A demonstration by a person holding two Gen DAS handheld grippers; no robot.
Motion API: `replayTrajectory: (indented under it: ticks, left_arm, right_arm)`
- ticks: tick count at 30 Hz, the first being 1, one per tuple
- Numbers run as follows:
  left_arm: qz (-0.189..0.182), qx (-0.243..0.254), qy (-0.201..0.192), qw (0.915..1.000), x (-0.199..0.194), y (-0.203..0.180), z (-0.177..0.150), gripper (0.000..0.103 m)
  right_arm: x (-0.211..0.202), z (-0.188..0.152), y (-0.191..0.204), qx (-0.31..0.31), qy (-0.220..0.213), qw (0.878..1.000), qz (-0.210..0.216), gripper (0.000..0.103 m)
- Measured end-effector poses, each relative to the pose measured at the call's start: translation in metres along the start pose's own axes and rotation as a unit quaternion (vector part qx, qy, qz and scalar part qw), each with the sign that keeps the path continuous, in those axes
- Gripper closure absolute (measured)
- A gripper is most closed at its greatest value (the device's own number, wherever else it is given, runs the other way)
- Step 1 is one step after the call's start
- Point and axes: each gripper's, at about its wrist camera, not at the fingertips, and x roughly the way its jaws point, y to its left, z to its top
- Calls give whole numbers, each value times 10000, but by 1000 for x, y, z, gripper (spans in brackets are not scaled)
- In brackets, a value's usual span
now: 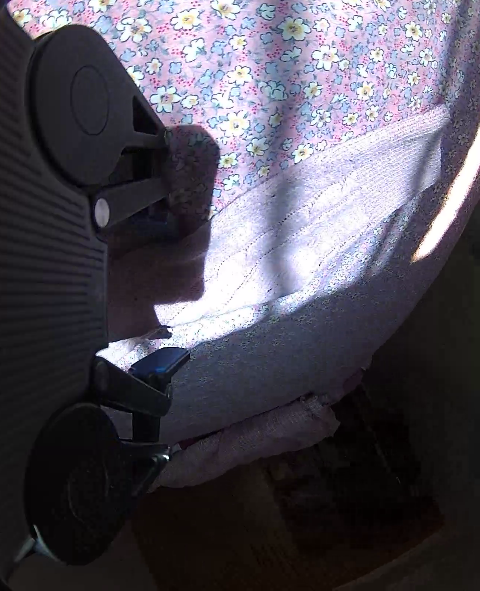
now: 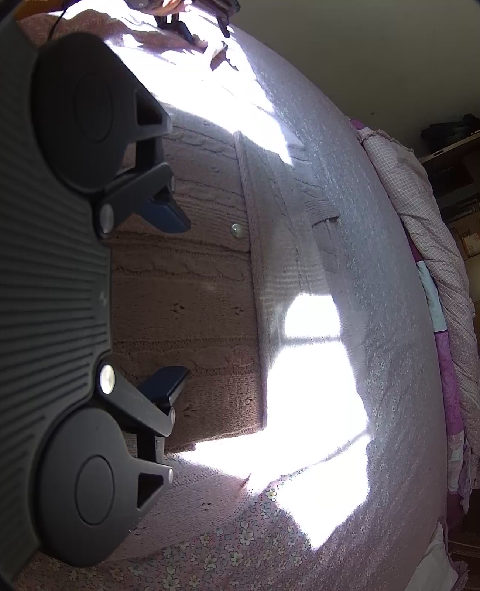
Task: Fold small clothes
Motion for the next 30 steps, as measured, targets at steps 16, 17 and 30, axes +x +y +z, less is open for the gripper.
replayTrajectory:
  ticks: [16,17,30]
  left_arm:
    - [-145,1218,11,9924,10,-33,-5,86]
    - [-217,1244,8,9920,4,-38,-6,86]
    - [-996,2035,229,9737,-45,-142,-69,86]
  right_arm:
    - [9,5,-3,97,-26,9999,-62,22]
    - [9,5,-4,110,-37,9999,-63,22]
    - [-8,1,-17,328,-227,9992,-47,22]
